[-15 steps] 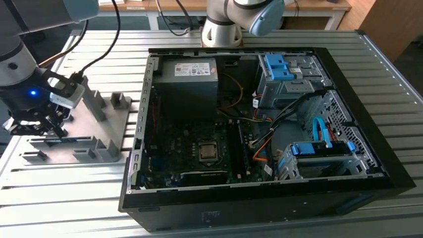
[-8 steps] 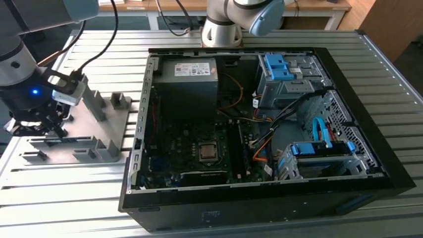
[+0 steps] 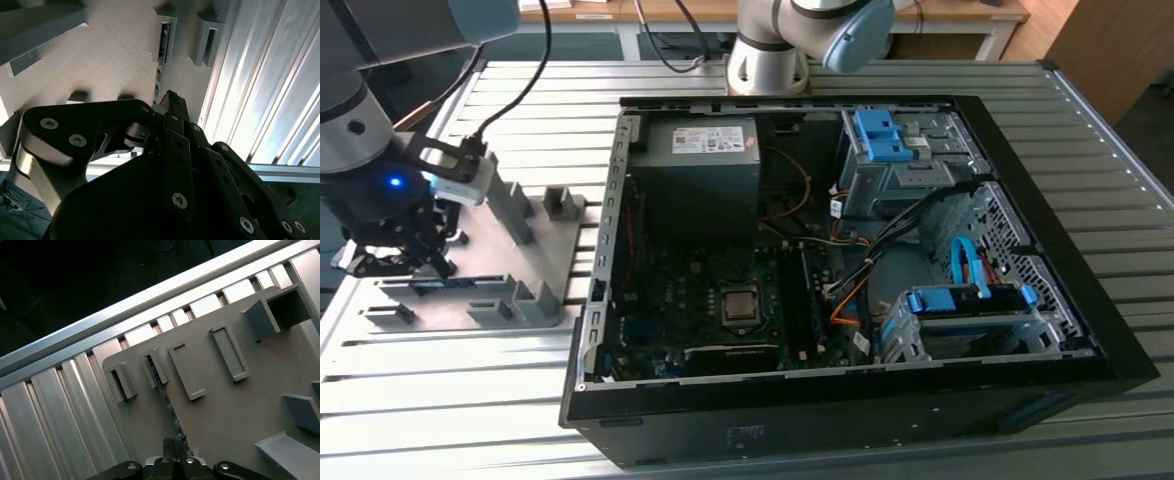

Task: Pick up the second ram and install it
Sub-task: 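Pick up the second ram and move it above second insertion slot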

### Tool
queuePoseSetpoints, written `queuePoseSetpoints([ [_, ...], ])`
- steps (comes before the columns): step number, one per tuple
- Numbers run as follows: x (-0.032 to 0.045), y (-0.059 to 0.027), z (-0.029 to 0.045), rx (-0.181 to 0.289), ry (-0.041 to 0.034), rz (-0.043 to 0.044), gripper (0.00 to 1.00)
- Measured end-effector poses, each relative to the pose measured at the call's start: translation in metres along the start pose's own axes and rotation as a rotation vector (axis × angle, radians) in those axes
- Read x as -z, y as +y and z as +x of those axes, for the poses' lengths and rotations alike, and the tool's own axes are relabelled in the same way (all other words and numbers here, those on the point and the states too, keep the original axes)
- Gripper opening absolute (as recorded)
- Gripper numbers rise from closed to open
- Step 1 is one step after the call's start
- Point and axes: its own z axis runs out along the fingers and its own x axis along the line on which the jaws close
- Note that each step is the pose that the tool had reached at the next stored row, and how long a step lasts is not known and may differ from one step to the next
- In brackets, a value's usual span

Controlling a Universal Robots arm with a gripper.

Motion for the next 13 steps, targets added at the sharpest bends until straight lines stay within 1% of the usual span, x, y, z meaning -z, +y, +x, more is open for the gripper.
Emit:
queuePoseSetpoints([
  [13, -0.0002, 0.0, 0.0, 0.183, 0.008, 0.0106, 0.1],
])
